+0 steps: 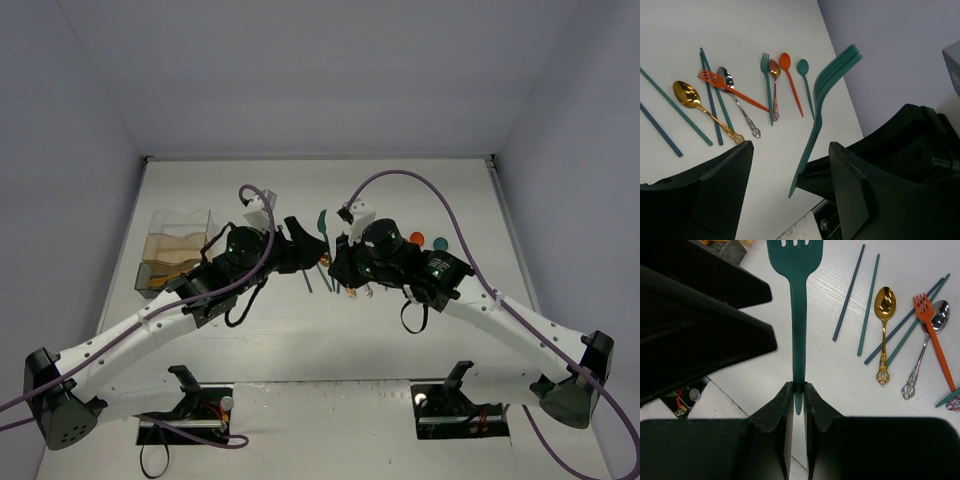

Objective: Sort the eating utensils into containers

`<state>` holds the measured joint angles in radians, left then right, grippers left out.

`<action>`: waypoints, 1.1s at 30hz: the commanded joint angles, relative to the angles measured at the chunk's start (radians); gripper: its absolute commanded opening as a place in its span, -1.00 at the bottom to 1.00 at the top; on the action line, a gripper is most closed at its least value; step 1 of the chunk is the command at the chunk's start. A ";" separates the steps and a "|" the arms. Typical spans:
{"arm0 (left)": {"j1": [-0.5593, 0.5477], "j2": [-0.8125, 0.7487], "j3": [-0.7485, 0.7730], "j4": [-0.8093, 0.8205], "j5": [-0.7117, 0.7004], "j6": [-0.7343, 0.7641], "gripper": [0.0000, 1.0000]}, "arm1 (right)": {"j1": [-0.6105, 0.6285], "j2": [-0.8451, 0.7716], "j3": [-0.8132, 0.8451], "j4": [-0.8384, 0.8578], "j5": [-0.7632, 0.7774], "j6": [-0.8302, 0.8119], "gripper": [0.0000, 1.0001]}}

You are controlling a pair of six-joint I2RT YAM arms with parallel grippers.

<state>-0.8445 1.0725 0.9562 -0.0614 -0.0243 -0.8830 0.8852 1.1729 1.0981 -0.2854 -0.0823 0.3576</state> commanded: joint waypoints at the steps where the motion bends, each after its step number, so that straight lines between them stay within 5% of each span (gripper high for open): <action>1: -0.024 0.035 0.047 0.134 0.066 0.061 0.15 | 0.007 0.002 0.049 0.066 -0.028 -0.003 -1.00; 7: -0.030 0.071 0.056 0.143 0.060 0.078 -0.02 | 0.008 0.004 0.054 0.066 -0.031 0.007 -1.00; 19: -0.029 0.081 0.020 0.152 0.016 0.022 -1.00 | 0.008 0.012 0.071 0.066 -0.011 -0.002 -0.95; 22: -0.026 0.061 0.005 0.124 -0.051 -0.010 -1.00 | 0.007 0.012 0.072 0.066 -0.002 -0.008 -0.68; 27: 0.011 0.012 -0.007 -0.013 -0.155 -0.101 -1.00 | 0.005 -0.013 0.067 0.064 0.037 -0.024 0.06; 33: 0.200 -0.118 -0.049 -0.310 -0.235 -0.340 -1.00 | -0.013 -0.099 0.022 0.060 0.116 -0.049 0.24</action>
<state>-0.7682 1.0576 0.9120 -0.1675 -0.1584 -1.0197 0.8834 1.1621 1.1203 -0.2733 -0.0492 0.3343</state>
